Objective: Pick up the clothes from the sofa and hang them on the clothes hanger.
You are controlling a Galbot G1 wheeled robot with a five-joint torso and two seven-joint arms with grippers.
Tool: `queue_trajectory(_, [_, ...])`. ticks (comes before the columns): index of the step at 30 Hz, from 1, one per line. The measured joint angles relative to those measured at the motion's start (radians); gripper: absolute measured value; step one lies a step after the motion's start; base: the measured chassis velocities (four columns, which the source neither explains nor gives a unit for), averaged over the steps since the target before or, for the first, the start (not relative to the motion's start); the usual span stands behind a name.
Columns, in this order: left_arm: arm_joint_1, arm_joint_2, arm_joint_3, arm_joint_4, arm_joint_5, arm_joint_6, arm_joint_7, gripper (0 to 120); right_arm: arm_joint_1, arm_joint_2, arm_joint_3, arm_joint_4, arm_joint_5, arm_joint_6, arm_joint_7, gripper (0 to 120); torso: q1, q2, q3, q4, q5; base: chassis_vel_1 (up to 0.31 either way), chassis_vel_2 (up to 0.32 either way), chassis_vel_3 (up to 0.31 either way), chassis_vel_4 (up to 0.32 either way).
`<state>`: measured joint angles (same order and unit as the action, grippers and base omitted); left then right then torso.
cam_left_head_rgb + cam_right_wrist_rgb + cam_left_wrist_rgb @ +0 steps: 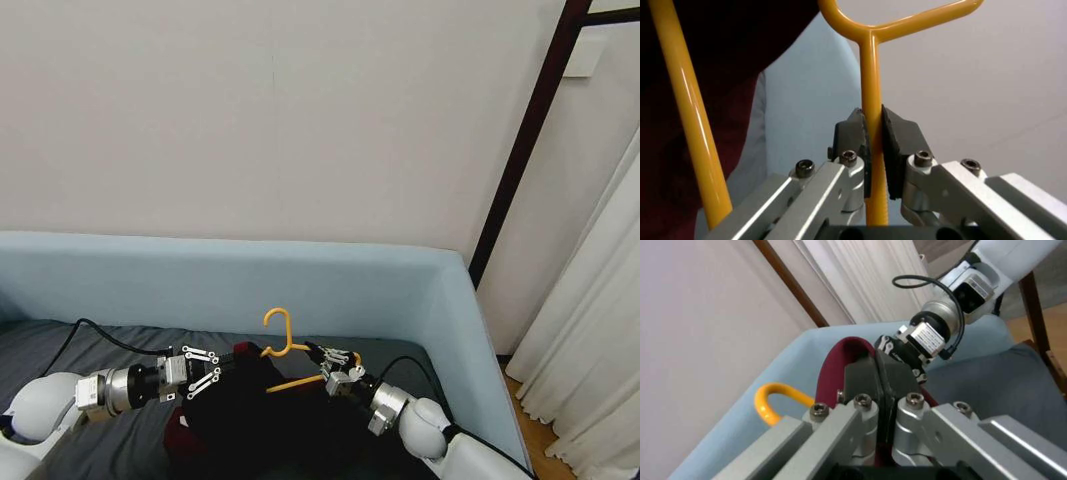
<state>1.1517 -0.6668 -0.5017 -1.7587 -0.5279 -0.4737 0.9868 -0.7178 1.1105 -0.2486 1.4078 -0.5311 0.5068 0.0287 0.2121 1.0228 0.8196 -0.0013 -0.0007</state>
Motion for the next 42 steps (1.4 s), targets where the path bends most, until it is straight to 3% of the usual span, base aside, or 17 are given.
queue_trajectory(5, [0.019, -0.016, 0.01, -0.007, 0.024, 0.0, 0.017, 0, 0.011, 0.019, -0.048, 0.009, 0.116, 0.036, -0.007, 4, 0.0, 0.0, 0.0, 0.0, -0.0002, 0.0, 0.0, 0.0, 0.0])
queue_trajectory(8, [0.037, -0.03, 0.014, -0.01, 0.041, 0.0, 0.027, 0, 0.013, 0.028, -0.1, 0.047, 0.279, -0.01, 0.026, 4, 0.0, 0.0, 0.0, 0.0002, -0.0001, 0.0, 0.0, 0.0, 0.0])
queue_trajectory(13, [0.056, -0.041, 0.011, -0.011, 0.053, -0.004, 0.035, 0, 0.016, 0.038, -0.128, 0.072, 0.363, -0.085, 0.103, 5, 0.0, 0.0, 0.0, 0.0002, -0.0002, 0.0, 0.0, 0.0, 0.0])
queue_trajectory(25, [0.066, -0.04, -0.004, -0.02, 0.052, -0.011, 0.041, 0, -0.002, 0.028, -0.115, 0.087, 0.354, -0.21, 0.224, 4, 0.0, 0.0, 0.0, 0.0, -0.0001, 0.0, 0.0, 0.0, 0.0])
queue_trajectory(32, [0.058, -0.04, -0.019, 0.015, 0.088, -0.036, 0.051, 0, -0.017, 0.011, -0.078, 0.119, 0.214, -0.32, 0.342, 4, 0.0, 0.0, 0.0, 0.0, -0.0002, 0.0, 0.0, 0.0, 0.0])
queue_trajectory(39, [0.048, -0.03, -0.025, 0.045, 0.086, -0.057, 0.012, 0, -0.019, -0.002, -0.067, 0.132, 0.201, -0.331, 0.355, 4, 0.0, 0.0, 0.0, 0.0, -0.0001, 0.0, 0.0, 0.0, 0.0])
queue_trajectory(42, [0.051, -0.03, -0.031, 0.046, 0.067, -0.073, -0.014, 17, -0.02, -0.003, -0.067, 0.136, 0.228, -0.339, 0.356, 4, 0.0, 0.0, 0.0, 0.0, -0.0001, 0.0, 0.0, 0.0, 0.0])
